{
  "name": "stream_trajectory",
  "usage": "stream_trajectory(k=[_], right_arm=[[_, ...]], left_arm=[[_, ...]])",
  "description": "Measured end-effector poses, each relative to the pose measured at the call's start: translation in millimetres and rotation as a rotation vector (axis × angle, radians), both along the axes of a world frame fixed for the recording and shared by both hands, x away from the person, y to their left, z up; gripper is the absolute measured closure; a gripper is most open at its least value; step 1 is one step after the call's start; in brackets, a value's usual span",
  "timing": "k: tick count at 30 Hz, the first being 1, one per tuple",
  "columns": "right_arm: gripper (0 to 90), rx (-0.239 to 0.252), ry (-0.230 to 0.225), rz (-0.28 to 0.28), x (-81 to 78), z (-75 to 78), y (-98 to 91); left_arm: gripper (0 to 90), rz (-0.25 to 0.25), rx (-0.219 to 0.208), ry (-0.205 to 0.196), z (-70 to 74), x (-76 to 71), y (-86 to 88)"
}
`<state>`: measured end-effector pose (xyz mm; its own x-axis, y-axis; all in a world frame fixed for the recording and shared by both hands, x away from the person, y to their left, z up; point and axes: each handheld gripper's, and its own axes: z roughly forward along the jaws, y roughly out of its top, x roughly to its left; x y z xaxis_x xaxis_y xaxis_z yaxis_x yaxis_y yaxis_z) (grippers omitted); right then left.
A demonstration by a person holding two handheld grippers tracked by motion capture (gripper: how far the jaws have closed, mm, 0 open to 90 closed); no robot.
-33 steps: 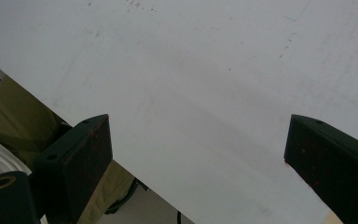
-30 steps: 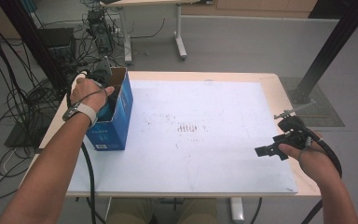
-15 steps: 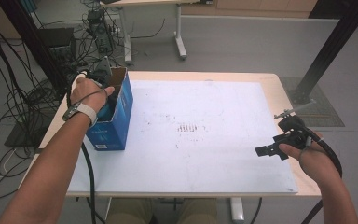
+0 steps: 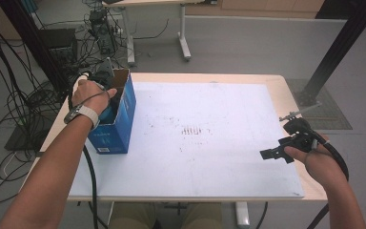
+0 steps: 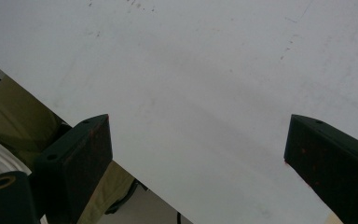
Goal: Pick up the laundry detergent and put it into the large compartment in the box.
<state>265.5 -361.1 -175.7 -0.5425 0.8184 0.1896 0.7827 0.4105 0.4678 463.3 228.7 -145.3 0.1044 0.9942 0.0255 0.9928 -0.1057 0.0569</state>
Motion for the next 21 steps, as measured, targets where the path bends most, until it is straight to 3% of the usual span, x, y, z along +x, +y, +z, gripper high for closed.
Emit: stream_trajectory(k=[21], right_arm=[[7.5, -0.005, 0.001, -0.003, -1.1, -0.1, 0.3]], left_arm=[[38.0, 0.005, 0.001, 0.001, 0.0, 0.0, -0.9]])
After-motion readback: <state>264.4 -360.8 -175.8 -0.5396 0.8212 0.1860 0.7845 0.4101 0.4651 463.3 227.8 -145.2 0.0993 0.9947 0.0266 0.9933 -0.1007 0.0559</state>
